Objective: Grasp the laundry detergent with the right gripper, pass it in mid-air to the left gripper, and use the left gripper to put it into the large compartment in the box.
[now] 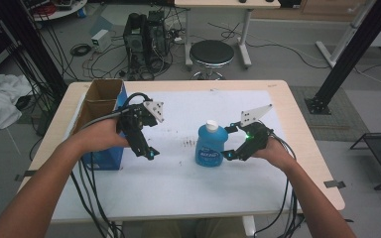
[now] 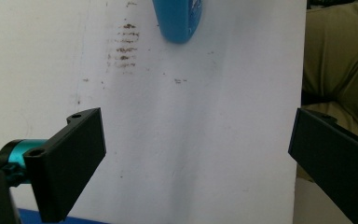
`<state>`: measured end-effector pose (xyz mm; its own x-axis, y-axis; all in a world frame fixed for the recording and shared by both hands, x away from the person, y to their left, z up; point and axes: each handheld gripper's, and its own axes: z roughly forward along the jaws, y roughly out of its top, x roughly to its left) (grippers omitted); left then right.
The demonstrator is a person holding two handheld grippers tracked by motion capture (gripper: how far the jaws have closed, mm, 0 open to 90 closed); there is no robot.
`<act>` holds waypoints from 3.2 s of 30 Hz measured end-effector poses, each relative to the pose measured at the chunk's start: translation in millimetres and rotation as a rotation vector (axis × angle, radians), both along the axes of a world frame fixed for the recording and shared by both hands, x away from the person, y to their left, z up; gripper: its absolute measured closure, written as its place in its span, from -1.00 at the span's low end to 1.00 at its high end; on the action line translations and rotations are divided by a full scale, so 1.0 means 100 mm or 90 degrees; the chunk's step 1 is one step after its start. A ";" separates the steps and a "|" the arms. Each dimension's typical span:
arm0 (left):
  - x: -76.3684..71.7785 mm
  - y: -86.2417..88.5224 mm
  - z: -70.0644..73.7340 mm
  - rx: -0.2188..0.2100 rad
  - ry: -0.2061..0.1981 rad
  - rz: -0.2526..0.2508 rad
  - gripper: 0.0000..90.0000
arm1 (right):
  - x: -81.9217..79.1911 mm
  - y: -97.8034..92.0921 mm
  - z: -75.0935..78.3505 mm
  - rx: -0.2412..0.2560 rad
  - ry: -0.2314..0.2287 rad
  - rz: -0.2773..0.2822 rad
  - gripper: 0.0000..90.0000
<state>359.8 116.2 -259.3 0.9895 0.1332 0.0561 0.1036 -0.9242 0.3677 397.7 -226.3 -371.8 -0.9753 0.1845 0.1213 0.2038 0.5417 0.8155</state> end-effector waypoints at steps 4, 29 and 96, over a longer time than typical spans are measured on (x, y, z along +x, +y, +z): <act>0.00 0.00 -0.01 -0.002 0.001 -0.003 -0.91 | 0.00 0.03 -0.02 0.008 0.000 0.000 -0.93; 0.02 0.03 -0.02 0.000 0.004 -0.003 -0.91 | 0.03 0.27 -0.22 0.080 -0.022 -0.004 -0.93; 0.02 0.04 -0.10 -0.022 0.009 0.016 -0.91 | -0.02 0.29 -0.37 0.141 -0.033 -0.001 -0.06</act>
<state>361.9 120.0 -269.1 0.9866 0.1590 0.0364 0.1316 -0.9080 0.3977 396.0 -197.0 -408.6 -0.9810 0.1607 0.1088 0.1594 0.3481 0.9238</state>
